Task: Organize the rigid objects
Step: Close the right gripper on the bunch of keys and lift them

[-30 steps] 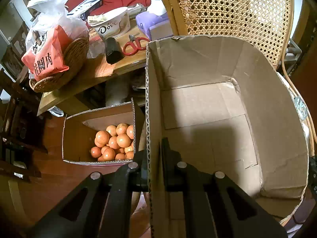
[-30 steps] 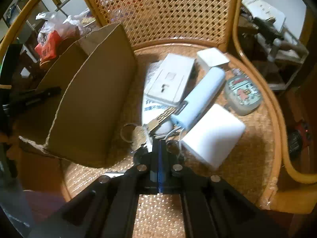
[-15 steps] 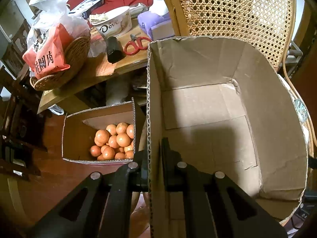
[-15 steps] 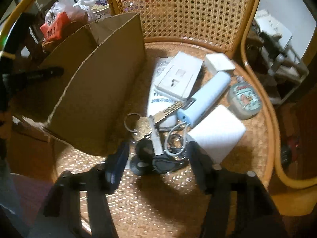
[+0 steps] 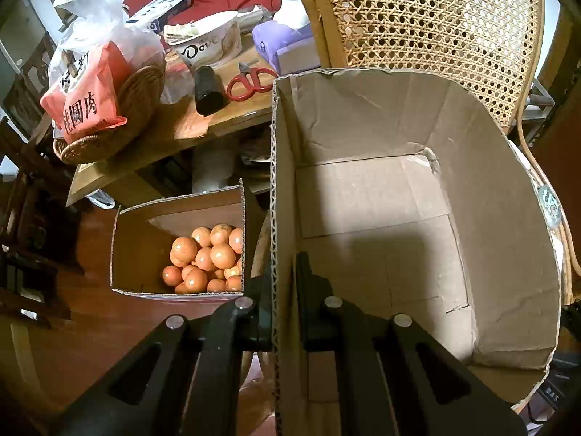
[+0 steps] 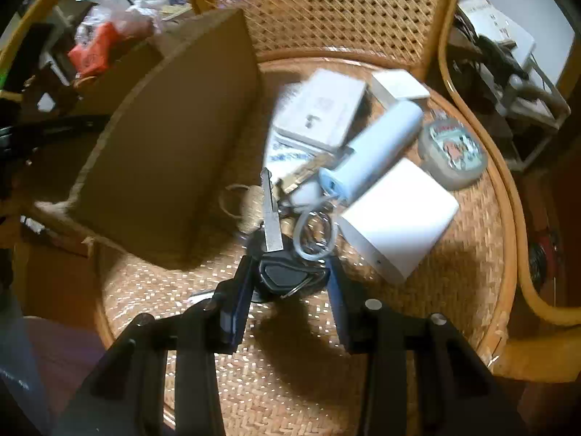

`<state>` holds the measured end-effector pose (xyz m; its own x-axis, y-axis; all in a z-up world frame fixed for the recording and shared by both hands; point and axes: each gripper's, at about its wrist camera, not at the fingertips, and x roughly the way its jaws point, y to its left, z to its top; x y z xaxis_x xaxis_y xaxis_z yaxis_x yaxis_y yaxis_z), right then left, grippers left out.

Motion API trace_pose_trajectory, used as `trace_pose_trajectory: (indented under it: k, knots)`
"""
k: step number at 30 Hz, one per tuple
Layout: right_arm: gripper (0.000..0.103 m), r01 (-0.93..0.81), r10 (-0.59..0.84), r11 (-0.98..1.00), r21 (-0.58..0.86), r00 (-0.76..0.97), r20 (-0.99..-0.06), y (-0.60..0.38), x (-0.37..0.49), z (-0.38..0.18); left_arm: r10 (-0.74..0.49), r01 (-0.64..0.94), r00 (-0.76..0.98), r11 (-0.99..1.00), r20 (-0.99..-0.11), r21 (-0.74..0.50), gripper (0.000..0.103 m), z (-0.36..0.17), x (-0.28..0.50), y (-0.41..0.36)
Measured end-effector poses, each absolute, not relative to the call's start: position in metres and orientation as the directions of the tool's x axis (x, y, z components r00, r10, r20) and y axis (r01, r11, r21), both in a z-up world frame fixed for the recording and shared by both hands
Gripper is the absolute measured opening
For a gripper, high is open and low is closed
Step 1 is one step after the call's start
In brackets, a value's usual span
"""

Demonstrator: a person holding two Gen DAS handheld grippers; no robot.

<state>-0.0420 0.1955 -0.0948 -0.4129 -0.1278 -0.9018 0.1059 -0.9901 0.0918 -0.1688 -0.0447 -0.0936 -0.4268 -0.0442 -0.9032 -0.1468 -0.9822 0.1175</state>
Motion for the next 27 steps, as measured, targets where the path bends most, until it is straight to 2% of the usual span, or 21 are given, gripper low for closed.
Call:
trace_pose_trajectory:
  k: [18,27]
  knots:
    - [0.042,0.082,-0.275,-0.956,0.282,-0.585,-0.763,0.214,-0.033,-0.039,-0.029,-0.151,-0.425,-0.983,-0.905,0.103,0.006,-0.093,-0.169,-0.045]
    - [0.042,0.11,-0.288,-0.949,0.295,-0.682,-0.672,0.211,-0.037,0.013,-0.03,-0.148,-0.432,-0.983,-0.901,0.104,0.006,-0.094,-0.171,-0.044]
